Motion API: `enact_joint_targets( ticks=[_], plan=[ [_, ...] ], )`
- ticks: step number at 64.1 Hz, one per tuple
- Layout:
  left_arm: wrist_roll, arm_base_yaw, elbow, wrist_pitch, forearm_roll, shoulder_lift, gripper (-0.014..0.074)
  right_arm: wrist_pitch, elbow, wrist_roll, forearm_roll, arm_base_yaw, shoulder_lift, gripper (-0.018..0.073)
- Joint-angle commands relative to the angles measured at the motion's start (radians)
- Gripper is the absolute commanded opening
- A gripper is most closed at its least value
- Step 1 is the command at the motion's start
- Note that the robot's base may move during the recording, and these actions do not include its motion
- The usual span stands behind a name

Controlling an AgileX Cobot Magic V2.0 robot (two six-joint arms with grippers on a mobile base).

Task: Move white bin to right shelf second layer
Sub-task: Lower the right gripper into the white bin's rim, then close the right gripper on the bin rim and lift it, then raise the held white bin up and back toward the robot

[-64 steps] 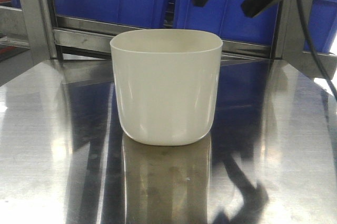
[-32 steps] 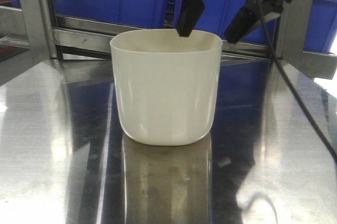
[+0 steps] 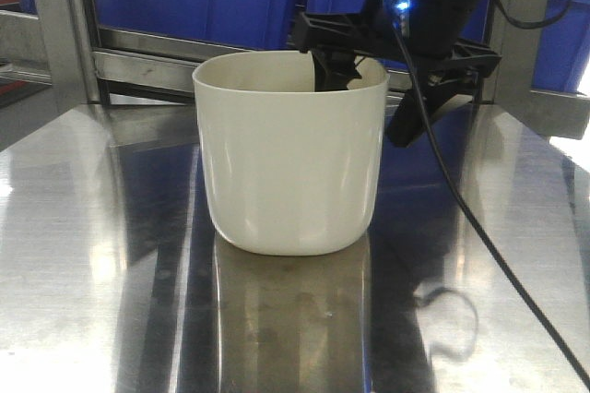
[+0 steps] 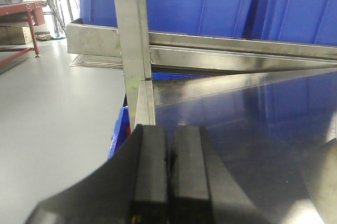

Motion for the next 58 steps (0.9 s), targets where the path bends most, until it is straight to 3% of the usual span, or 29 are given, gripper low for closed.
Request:
enact_joint_targets(
  ticks=[1, 10, 18, 39, 58],
  plan=[
    [-0.004, 0.001, 0.037, -0.084, -0.005, -0.014, 0.0085, -0.021, -0.032, -0.003, 0.017, -0.004, -0.038, 0.0464],
    [-0.004, 0.001, 0.037, -0.084, -0.005, -0.014, 0.0085, -0.026, -0.032, -0.003, 0.017, -0.004, -0.033, 0.0272],
    [-0.004, 0.001, 0.037, -0.084, -0.005, -0.014, 0.0085, -0.03, -0.053, -0.003, 0.014, -0.004, -0.035, 0.0043],
    [-0.004, 0.001, 0.037, -0.084, -0.005, -0.014, 0.0085, -0.078, -0.18, -0.003, -0.047, -0.016, -0.134, 0.0057],
    [-0.004, 0.001, 0.037, -0.084, -0.005, -0.014, 0.0085, -0.267, -0.081, -0.003, -0.164, -0.018, -0.363, 0.0057]
  ],
)
